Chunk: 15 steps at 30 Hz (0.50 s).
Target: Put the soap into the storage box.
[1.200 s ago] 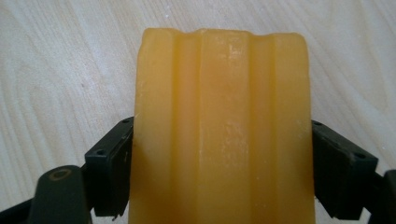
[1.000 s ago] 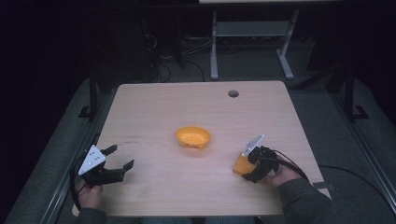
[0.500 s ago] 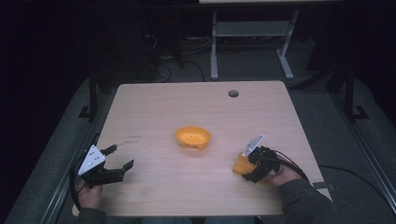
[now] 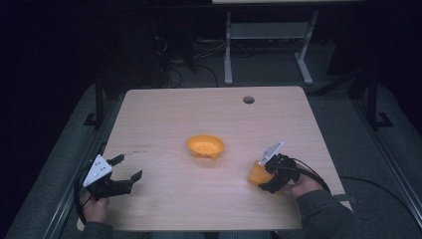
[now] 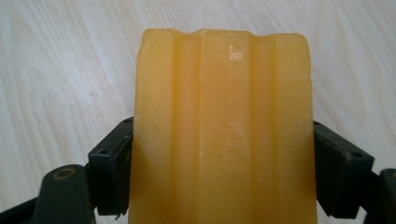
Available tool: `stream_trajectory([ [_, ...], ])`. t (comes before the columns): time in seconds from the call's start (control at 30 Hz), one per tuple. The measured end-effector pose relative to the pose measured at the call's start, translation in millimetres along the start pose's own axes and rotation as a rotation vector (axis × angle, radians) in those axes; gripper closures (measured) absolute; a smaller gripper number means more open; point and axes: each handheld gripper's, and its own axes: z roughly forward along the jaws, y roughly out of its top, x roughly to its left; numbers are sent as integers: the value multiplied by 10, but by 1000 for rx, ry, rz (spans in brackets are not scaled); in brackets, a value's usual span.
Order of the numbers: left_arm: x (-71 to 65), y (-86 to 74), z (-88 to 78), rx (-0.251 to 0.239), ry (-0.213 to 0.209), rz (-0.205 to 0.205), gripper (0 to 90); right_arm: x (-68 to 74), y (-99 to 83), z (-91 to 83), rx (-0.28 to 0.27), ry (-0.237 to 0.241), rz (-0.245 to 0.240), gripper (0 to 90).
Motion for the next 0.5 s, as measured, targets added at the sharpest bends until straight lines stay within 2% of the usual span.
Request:
stream_trajectory([
  [0.5,-2,0,-2,-3,-2,-6,139,-21,159,-52,-13,17,-28,205],
])
